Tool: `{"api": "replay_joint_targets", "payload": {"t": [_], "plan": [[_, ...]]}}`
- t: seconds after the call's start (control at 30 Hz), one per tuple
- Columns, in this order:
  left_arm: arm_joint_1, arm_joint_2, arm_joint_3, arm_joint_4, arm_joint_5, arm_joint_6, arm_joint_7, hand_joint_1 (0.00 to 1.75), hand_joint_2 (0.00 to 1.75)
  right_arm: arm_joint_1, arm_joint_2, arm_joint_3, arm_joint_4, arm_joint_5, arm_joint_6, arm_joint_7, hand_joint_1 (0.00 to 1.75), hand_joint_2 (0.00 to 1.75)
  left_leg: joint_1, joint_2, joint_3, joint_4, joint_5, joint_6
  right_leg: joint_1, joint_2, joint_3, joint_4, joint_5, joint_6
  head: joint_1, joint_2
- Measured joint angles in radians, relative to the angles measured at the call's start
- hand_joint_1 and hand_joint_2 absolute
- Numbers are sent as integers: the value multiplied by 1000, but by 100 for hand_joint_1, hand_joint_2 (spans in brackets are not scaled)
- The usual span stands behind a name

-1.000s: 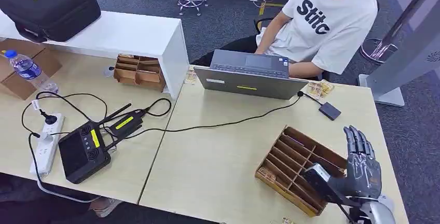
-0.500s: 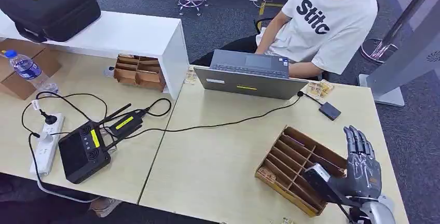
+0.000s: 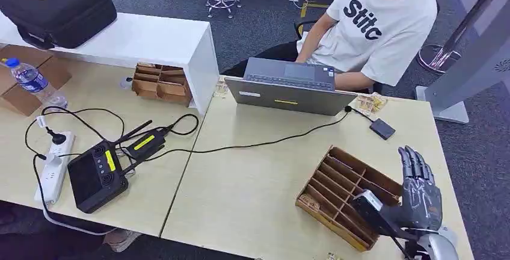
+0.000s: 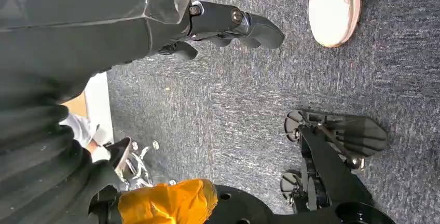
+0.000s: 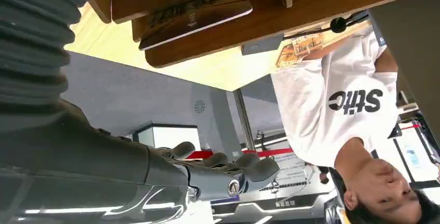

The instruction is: Pass the card to the sensor for recognition and then transmit it.

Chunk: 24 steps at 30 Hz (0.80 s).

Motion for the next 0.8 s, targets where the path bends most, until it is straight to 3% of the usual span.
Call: {"api": "replay_joint_targets", "payload": {"t": [0.57,0.8], "plan": [[0,0,0,0,0,1,0,0,175,1,0,-3,0,-5,-4,5,0,175,0,0,0,0,0,0,0,0,0,0,0,0,0,0],[4,-2,0,0,2,7,0,0,175,31,1,-77,0,-25,-25,-27,0,175,0,0,0,0,0,0,0,0,0,0,0,0,0,0]]}}
